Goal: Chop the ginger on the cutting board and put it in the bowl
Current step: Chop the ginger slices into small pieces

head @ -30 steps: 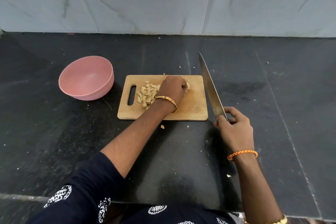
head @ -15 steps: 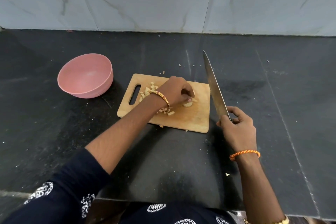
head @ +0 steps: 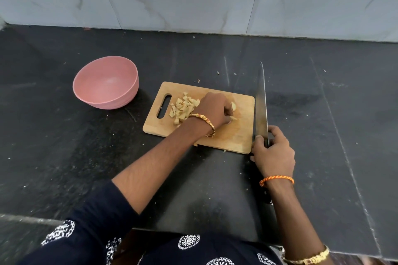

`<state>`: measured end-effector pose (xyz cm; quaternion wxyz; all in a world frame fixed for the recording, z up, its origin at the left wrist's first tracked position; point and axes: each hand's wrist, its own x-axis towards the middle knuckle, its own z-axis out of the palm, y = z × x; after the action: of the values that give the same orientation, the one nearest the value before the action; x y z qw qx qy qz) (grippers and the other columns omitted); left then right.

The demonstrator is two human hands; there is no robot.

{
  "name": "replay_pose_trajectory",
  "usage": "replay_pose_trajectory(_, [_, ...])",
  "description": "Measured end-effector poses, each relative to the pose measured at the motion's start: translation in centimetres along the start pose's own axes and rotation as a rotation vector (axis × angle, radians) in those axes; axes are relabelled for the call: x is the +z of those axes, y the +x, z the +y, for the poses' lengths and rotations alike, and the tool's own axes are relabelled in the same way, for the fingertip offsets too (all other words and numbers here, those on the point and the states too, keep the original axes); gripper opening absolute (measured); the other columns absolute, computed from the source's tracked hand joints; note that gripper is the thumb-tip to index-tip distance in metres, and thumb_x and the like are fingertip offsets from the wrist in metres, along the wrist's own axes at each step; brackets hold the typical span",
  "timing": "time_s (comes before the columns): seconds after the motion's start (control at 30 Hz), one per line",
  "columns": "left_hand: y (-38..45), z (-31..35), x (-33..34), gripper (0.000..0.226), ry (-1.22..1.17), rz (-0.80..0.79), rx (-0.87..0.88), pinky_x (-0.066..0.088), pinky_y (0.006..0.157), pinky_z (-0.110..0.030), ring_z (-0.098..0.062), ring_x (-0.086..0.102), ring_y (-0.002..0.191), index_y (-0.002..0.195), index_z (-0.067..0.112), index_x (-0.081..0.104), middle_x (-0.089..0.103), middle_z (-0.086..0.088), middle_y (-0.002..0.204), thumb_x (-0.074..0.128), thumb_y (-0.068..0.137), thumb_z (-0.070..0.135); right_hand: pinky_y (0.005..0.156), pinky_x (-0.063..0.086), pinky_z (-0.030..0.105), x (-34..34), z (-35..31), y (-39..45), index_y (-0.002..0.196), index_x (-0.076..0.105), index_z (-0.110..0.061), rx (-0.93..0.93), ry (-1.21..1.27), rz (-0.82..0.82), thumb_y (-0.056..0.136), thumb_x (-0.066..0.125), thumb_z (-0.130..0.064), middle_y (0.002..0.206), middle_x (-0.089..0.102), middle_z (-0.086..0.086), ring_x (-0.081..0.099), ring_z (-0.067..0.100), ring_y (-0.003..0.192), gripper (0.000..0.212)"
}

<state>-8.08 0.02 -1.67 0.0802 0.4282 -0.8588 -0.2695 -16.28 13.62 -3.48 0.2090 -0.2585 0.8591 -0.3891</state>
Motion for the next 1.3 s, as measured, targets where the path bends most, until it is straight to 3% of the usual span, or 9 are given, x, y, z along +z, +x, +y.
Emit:
replay_pose_trajectory(0.23, [-0.4, 0.2, 0.9, 0.018, -0.114, 0.099, -0.092, 0.05, 0.072, -0.022, -0.017, 0.065, 0.083, 0.091, 0.007, 0.075, 0.073, -0.007, 0.09, 0.076, 0.074, 0.012, 0.072, 0.038, 0.029, 0.7, 0.2, -1.5, 0.115, 0.054, -0.028, -0.126, -0.07, -0.08, 0.084, 0.064, -0.012, 0.082, 0.062, -0.005, 0.056, 0.019, 0.081, 0.036])
replay_pose_trajectory(0.37, [-0.3, 0.2, 1.7, 0.019, -0.153, 0.16, -0.152, 0.046, 0.069, -0.021, -0.019, 0.066, 0.084, 0.091, 0.007, 0.074, 0.073, -0.008, 0.09, 0.076, 0.072, 0.012, 0.072, 0.043, 0.029, 0.7, 0.8, -1.5, 0.114, 0.054, -0.029, -0.163, -0.047, -0.114, 0.081, 0.068, -0.008, 0.082, 0.061, -0.003, 0.058, 0.018, 0.081, 0.042])
replay_pose_trajectory(0.53, [0.5, -0.8, 1.1, 0.019, -0.269, 0.128, -0.242, 0.054, 0.075, -0.026, -0.02, 0.067, 0.083, 0.091, 0.006, 0.074, 0.072, -0.009, 0.091, 0.076, 0.073, 0.013, 0.07, 0.038, 0.017, 0.6, 1.1, -1.8, 0.114, 0.056, -0.023, -0.178, -0.011, -0.09, 0.08, 0.071, -0.005, 0.084, 0.061, -0.001, 0.056, 0.014, 0.081, 0.041])
replay_pose_trajectory(0.57, [0.8, -1.2, 0.5, 0.019, -0.287, 0.099, -0.219, 0.056, 0.074, -0.026, -0.019, 0.068, 0.08, 0.092, 0.007, 0.074, 0.072, -0.009, 0.091, 0.076, 0.073, 0.013, 0.067, 0.037, 0.014, 0.7, 1.1, -1.8, 0.114, 0.057, -0.022, -0.174, -0.001, -0.077, 0.08, 0.07, -0.004, 0.084, 0.06, -0.001, 0.056, 0.014, 0.08, 0.041])
replay_pose_trajectory(0.63, [1.5, -1.7, -0.9, 0.02, -0.245, -0.007, -0.065, 0.052, 0.066, -0.012, -0.012, 0.065, 0.073, 0.093, 0.01, 0.074, 0.073, -0.005, 0.09, 0.077, 0.073, 0.013, 0.065, 0.035, 0.013, 1.0, 1.0, -1.7, 0.114, 0.058, -0.019, -0.18, 0.01, -0.044, 0.08, 0.069, -0.001, 0.082, 0.061, 0.0, 0.056, 0.015, 0.079, 0.04])
replay_pose_trajectory(0.73, [2.4, -1.6, -2.5, 0.017, -0.065, -0.19, 0.188, 0.039, 0.062, -0.002, -0.008, 0.061, 0.077, 0.092, 0.015, 0.075, 0.071, 0.002, 0.088, 0.073, 0.076, 0.011, 0.073, 0.041, 0.023, 1.1, 0.7, -0.8, 0.112, 0.057, -0.017, -0.173, 0.009, -0.01, 0.079, 0.068, 0.001, 0.081, 0.062, 0.004, 0.057, 0.02, 0.078, 0.038])
replay_pose_trajectory(0.83, [3.6, -1.8, -2.4, 0.018, 0.007, -0.285, 0.339, 0.042, 0.069, -0.008, -0.014, 0.064, 0.086, 0.091, 0.012, 0.075, 0.071, -0.002, 0.095, 0.067, 0.078, 0.002, 0.075, 0.048, 0.033, 1.0, 0.1, 0.1, 0.109, 0.057, -0.017, -0.177, -0.002, -0.011, 0.079, 0.067, 0.002, 0.073, 0.059, 0.003, 0.058, 0.023, 0.074, 0.038])
replay_pose_trajectory(0.97, [5.1, -2.0, -2.6, 0.019, 0.137, -0.346, 0.456, 0.042, 0.074, -0.016, -0.015, 0.063, 0.084, 0.096, 0.008, 0.073, 0.07, -0.007, 0.096, 0.07, 0.078, 0.005, 0.072, 0.044, 0.028, 1.0, -0.4, 1.2, 0.11, 0.056, -0.016, -0.172, -0.018, -0.026, 0.08, 0.066, 0.003, 0.067, 0.054, -0.006, 0.055, 0.021, 0.072, 0.037])
replay_pose_trajectory(1.3, [6.4, -2.8, -3.4, 0.024, 0.392, -0.438, 0.567, 0.041, 0.077, -0.025, -0.02, 0.059, 0.098, 0.108, 0.009, 0.069, 0.063, -0.007, 0.107, 0.062, 0.087, 0.016, 0.074, 0.045, 0.028, 1.0, -1.2, 2.3, 0.117, 0.054, -0.019, -0.127, -0.059, -0.056, 0.082, 0.068, -0.002, 0.079, 0.059, 0.001, 0.056, 0.018, 0.077, 0.041])
